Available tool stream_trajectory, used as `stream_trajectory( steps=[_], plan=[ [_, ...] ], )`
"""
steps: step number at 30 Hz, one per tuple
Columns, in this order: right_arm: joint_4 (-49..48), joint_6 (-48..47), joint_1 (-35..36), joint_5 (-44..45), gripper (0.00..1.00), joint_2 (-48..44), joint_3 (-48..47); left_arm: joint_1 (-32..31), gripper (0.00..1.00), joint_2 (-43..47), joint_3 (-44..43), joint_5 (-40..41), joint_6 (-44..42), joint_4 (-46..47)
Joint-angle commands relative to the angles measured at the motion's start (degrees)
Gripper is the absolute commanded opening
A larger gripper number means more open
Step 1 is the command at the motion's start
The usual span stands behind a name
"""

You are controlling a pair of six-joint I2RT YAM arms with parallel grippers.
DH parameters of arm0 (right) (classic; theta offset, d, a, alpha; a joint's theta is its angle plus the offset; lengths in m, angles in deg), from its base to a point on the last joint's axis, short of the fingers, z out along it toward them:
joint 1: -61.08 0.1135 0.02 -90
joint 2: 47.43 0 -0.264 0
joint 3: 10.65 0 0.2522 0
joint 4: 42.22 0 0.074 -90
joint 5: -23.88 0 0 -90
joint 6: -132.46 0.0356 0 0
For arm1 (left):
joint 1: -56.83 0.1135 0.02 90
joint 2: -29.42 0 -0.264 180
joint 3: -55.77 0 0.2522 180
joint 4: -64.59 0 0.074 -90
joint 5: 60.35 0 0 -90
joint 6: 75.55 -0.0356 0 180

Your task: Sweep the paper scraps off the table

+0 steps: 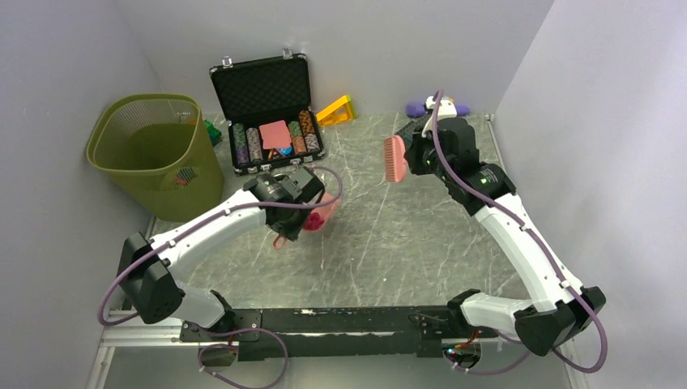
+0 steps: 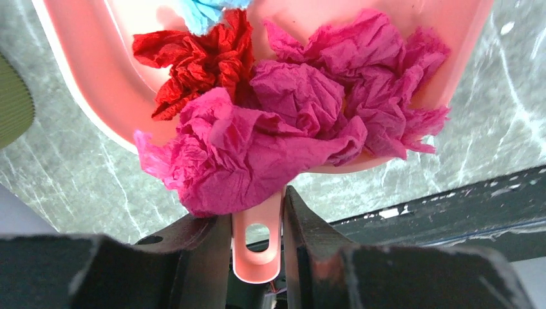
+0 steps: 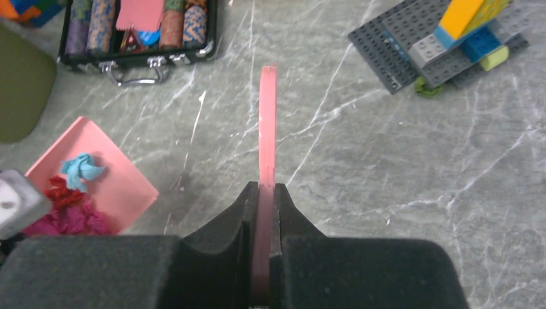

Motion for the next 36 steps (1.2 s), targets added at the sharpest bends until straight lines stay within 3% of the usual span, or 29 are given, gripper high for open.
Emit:
stream_trajectory(
  steps=[1,8,14,19,23,28,32,34,36],
  plan=[
    [-5.47,2.81,-0.39,5.82,0.00,-1.77,2.59,4.73,0.00,3.40,-5.95,-0.61,0.58,-1.69],
    [-8.62,4.96,-0.46,5.64,0.00,-4.02,7.39,17.84,0.00,5.66,-15.42,-12.46,-1.61,-2.19],
    [-12.77,7.33,-0.56,3.33,0.00,-5.56,11.94,30.14,0.00,2.97,-29.83,-21.97,-4.55,-5.08],
    [-13.22,8.94,-0.69,3.59,0.00,-5.78,12.65,43.24,0.00,-1.05,-42.53,-35.95,-5.38,-6.83],
    [-14.34,9.50,-0.60,4.06,0.00,-6.93,13.91,56.92,0.00,-2.09,-44.48,-53.48,0.04,-1.65],
    [-13.74,9.54,-0.60,4.56,0.00,-7.02,14.02,71.92,0.00,-0.46,-30.61,-80.56,20.61,22.29],
    [-14.02,9.80,-0.64,4.52,0.00,-7.27,14.27,75.55,0.00,1.62,-20.15,-86.26,37.44,42.12],
    [-14.08,9.95,-0.64,4.42,0.00,-7.32,14.39,77.54,0.00,4.39,-8.83,-86.44,55.47,61.62],
    [-14.02,10.07,-0.64,4.42,0.00,-7.53,14.51,80.03,0.00,5.72,3.43,-85.12,77.36,93.20]
  ],
)
